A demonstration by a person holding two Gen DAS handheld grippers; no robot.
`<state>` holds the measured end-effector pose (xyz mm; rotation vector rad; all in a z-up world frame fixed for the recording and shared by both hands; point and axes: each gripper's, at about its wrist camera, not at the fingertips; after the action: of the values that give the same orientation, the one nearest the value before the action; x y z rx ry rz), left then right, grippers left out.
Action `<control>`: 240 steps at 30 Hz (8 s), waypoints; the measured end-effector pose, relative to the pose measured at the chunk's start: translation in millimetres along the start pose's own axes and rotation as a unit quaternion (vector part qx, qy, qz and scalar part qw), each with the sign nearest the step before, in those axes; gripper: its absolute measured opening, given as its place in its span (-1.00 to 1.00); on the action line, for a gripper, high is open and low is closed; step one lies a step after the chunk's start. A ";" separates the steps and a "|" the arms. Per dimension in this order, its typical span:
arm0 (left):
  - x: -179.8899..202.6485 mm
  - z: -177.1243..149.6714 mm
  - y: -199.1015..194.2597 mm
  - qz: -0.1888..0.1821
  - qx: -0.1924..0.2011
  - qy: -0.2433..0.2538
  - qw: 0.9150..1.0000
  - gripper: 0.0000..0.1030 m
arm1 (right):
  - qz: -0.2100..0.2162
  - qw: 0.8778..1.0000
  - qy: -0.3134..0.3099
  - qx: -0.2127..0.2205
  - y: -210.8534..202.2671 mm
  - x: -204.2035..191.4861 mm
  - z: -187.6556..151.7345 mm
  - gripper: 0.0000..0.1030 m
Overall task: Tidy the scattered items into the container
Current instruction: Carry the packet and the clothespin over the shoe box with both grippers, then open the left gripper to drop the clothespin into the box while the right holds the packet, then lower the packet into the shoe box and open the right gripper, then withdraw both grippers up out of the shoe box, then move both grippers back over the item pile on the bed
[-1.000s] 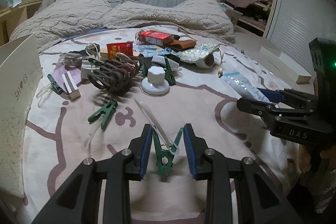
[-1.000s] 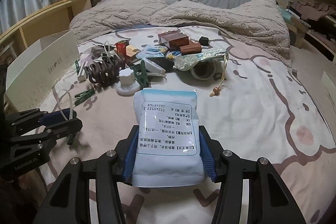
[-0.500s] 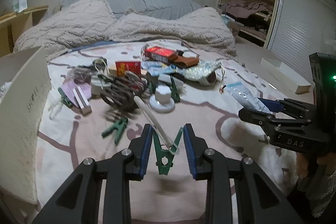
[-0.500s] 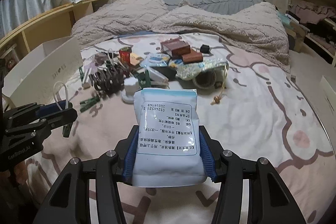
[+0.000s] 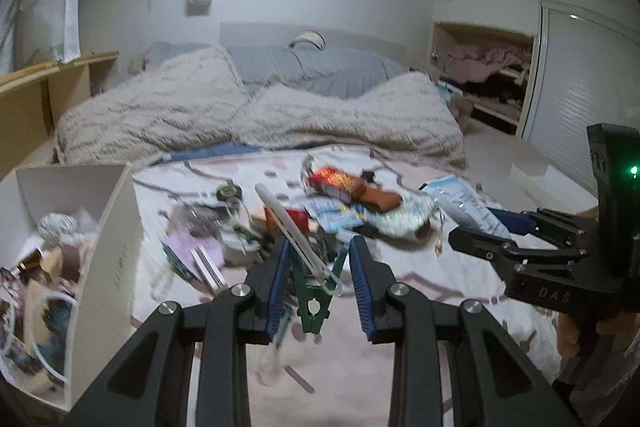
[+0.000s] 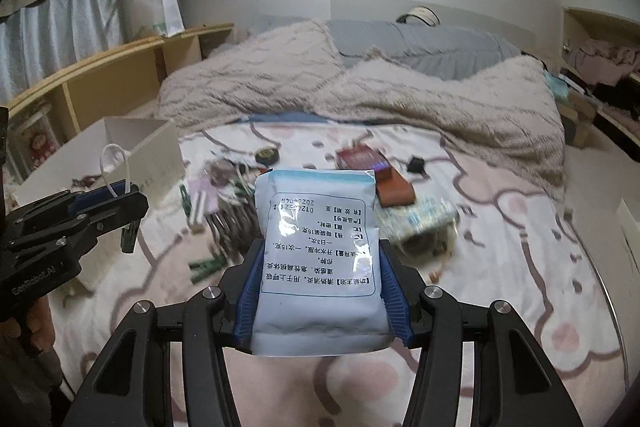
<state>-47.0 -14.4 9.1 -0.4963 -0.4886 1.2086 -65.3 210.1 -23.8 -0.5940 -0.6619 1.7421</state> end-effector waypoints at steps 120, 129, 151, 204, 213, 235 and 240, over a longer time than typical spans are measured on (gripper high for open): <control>-299.2 -12.5 -78.4 0.245 0.029 -0.216 0.945 0.15 | 0.107 0.939 -0.260 -0.196 230.4 -323.8 156.0 0.05; -301.6 -13.4 -80.6 0.238 0.037 -0.225 0.944 0.26 | 0.062 0.947 -0.252 -0.191 229.7 -315.1 162.1 0.47; -293.6 -10.9 -82.6 0.243 0.033 -0.215 0.945 0.45 | 0.156 0.968 -0.157 -0.122 158.9 -273.7 155.7 0.47; -201.8 14.7 -91.0 0.203 0.059 -0.140 0.967 1.00 | 0.076 0.994 -0.076 0.019 46.7 -157.2 120.0 1.00; -169.0 21.6 -75.2 0.176 0.050 -0.109 0.977 1.00 | 0.041 0.998 -0.044 0.028 26.5 -103.5 106.7 1.00; -66.3 18.5 -14.5 0.077 0.010 -0.026 0.997 1.00 | -0.048 0.998 0.021 0.043 -5.5 1.6 50.3 1.00; -46.3 13.0 0.8 0.060 -0.003 -0.012 0.998 1.00 | -0.075 0.996 0.017 0.039 -4.2 13.3 36.1 1.00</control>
<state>-68.4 -57.1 14.7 -0.5215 -0.4891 1.3297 -90.5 219.1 4.2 -0.5057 -0.5970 1.6077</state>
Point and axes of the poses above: each gripper's, at about its wrist camera, not at the fingertips, and y roughly the way its jaws point, x to its right, z to its top, and after that the axes turned 9 degrees about -x, right-handed
